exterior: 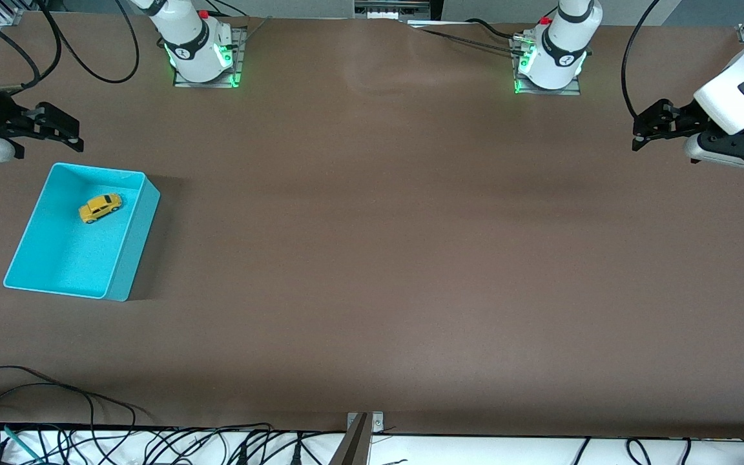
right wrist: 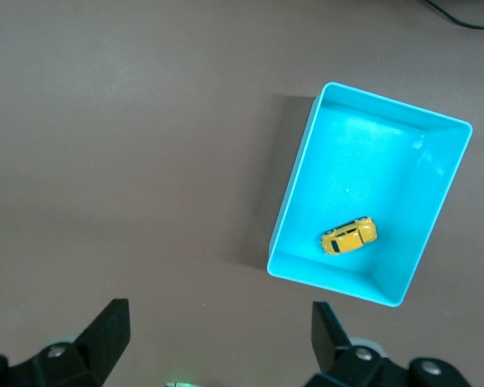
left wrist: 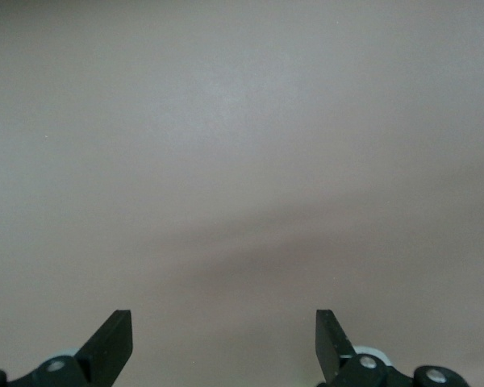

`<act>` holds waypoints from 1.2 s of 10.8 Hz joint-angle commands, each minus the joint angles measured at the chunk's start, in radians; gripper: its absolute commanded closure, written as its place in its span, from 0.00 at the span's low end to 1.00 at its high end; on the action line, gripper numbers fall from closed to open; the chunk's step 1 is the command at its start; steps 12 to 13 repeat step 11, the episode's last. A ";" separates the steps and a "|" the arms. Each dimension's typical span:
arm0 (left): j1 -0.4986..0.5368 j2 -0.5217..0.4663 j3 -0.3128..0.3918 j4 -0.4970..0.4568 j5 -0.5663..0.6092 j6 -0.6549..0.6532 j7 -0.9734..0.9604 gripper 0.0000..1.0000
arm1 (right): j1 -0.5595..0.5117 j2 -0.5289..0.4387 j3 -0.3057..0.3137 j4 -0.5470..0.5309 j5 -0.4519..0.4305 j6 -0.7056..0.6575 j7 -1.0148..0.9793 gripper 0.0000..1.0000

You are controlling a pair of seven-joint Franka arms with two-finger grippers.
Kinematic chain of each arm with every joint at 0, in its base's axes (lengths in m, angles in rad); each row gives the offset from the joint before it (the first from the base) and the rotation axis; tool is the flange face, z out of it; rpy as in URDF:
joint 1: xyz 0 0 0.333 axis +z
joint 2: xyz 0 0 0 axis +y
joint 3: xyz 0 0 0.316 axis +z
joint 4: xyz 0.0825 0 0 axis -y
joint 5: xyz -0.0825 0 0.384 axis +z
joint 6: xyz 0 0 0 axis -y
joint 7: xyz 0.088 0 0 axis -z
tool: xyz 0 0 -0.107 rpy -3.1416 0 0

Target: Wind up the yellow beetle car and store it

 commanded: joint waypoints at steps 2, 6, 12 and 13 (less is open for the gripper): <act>-0.010 0.004 -0.001 0.020 -0.006 -0.013 -0.012 0.00 | -0.001 0.024 0.004 0.046 -0.002 -0.035 0.019 0.00; -0.004 0.004 -0.001 0.017 -0.006 -0.016 -0.005 0.00 | 0.000 0.024 0.004 0.046 0.000 -0.037 0.022 0.00; -0.002 0.003 -0.001 0.015 -0.006 -0.018 0.001 0.00 | -0.003 0.023 0.000 0.046 -0.011 -0.068 0.022 0.00; -0.002 0.003 -0.001 0.015 -0.006 -0.018 0.001 0.00 | -0.003 0.023 0.000 0.046 -0.011 -0.068 0.022 0.00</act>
